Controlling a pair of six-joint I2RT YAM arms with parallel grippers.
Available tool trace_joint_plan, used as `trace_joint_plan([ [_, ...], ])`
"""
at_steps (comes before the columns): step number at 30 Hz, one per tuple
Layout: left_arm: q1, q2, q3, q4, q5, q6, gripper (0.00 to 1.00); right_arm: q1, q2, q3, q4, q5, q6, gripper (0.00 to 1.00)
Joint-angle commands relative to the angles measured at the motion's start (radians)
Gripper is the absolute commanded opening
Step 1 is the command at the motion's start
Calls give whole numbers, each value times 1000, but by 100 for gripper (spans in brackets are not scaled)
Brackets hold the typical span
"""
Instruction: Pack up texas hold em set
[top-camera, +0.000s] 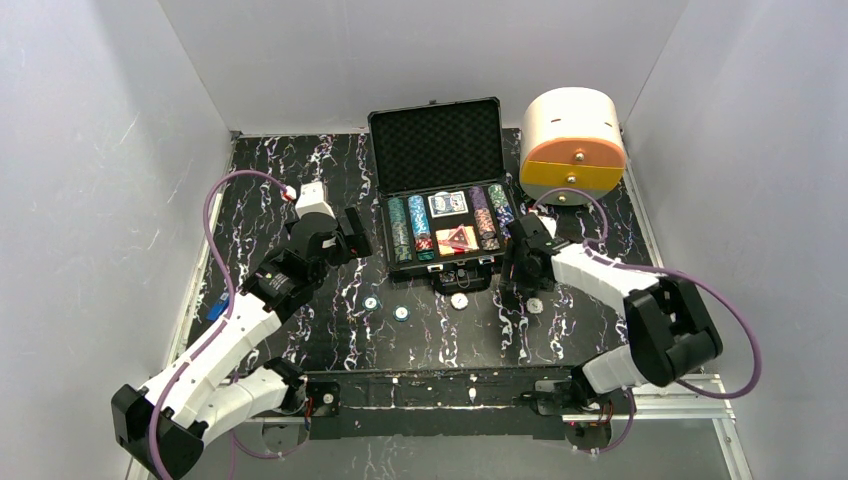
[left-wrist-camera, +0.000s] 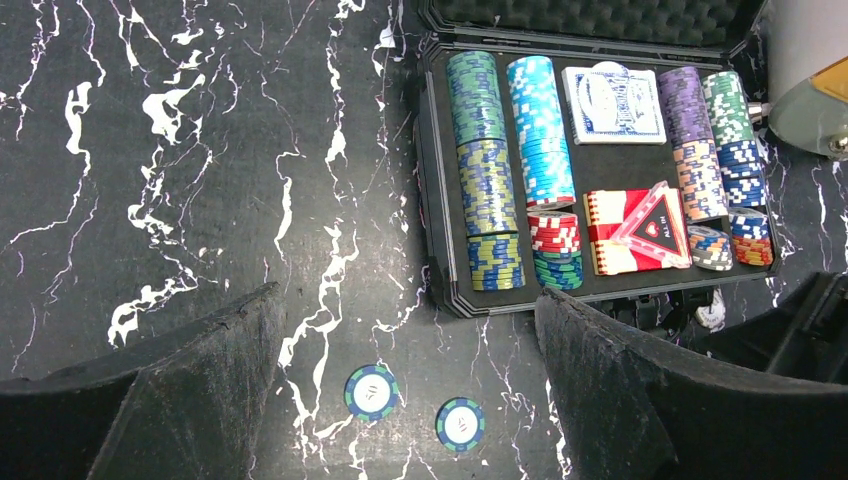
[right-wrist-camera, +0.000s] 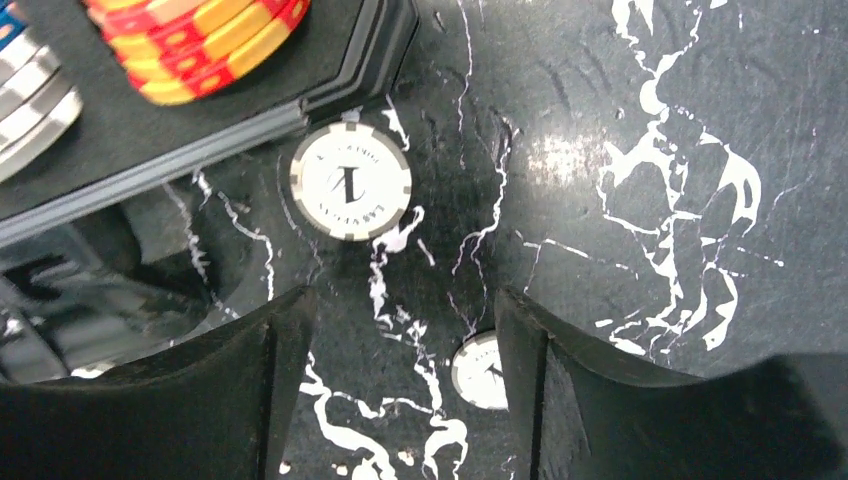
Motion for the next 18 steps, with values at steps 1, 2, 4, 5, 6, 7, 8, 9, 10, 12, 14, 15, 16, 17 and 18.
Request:
trace_joint_plan([
  [1,5,-8,-2,10,-2,-2,92,2,81,76,27,63,-15,77],
  [2,4,-9,-3,7,-3,-2,92,0,98,87,37,65,-18,78],
  [4,4,-15,-4,2,-7,-2,92,1,126,108,49,75,-20,78],
  [5,4,-17,-6,-1,-9,-2,92,-1,137,114,56,76,-21,78],
  [6,4,-20,-7,-2,-12,-2,92,0,145,119,65,77,-23,78],
  [7,4,-23,-9,-3,-14,-2,92,-2,151,120,77,77,-27,77],
  [8,4,-25,-11,-5,-17,-2,92,-5,159,120,88,77,-30,76],
  [9,4,-26,-12,-5,-18,0,92,-11,170,118,103,75,-34,75],
  [10,4,-25,-12,-6,-19,0,92,-14,177,117,109,76,-34,73],
  [12,4,-25,-12,-8,-21,2,92,-19,187,103,126,78,-37,69],
  [14,4,-25,-11,-9,-24,4,92,-24,186,77,160,68,-42,66],
  [15,4,-24,-12,-10,-24,2,92,-25,185,64,177,61,-48,64],
  [16,4,-23,-12,-9,-26,2,92,-25,184,53,190,57,-53,62],
  [17,4,-21,-12,-9,-25,3,92,-24,186,42,201,54,-61,60],
  [18,4,-20,-12,-9,-24,3,92,-25,188,37,206,52,-68,56],
])
